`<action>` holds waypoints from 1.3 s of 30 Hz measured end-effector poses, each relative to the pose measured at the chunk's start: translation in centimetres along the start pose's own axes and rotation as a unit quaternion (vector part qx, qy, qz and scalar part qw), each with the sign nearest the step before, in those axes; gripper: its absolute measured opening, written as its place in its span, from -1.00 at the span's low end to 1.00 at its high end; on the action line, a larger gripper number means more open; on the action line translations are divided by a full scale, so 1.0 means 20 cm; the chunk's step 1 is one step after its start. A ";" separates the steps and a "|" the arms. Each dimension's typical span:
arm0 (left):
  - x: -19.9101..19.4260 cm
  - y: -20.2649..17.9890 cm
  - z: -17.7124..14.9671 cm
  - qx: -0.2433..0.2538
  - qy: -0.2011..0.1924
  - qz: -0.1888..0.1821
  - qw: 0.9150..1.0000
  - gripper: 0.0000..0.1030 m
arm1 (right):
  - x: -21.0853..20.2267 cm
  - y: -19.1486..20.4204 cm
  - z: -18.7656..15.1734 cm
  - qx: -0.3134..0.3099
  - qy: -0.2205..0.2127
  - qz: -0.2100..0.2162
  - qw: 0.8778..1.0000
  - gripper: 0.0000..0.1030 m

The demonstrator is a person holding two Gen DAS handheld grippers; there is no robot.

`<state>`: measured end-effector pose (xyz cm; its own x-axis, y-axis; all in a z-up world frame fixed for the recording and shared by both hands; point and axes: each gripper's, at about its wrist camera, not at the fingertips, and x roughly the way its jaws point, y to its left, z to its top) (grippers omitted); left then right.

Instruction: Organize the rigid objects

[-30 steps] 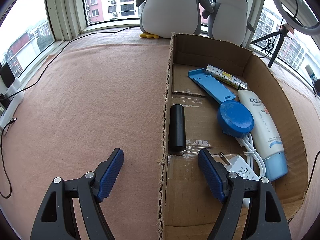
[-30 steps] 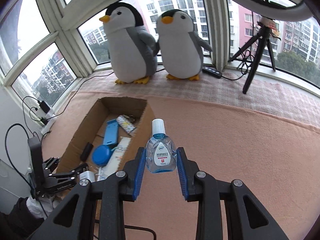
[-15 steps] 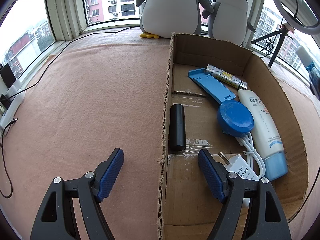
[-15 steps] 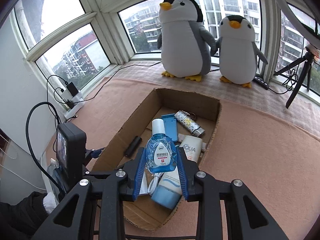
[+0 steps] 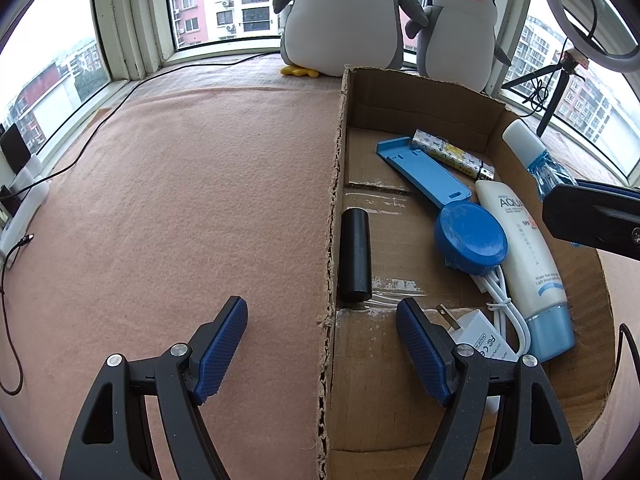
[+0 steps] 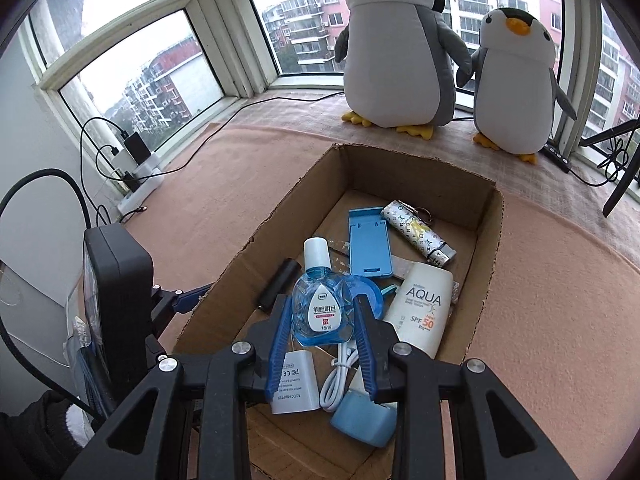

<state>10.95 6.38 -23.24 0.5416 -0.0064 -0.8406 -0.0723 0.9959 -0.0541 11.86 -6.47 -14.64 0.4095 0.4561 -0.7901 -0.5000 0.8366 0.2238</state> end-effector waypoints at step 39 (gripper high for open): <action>-0.07 0.00 0.02 0.008 -0.009 0.019 1.000 0.56 | -0.05 -0.08 -0.05 0.017 0.008 -0.020 1.000 0.18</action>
<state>10.51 6.50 -21.77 0.5540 0.0332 -0.8318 -0.0792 0.9968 -0.0130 11.54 -8.64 -14.78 0.4170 0.4175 -0.8073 -0.4567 0.8642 0.2110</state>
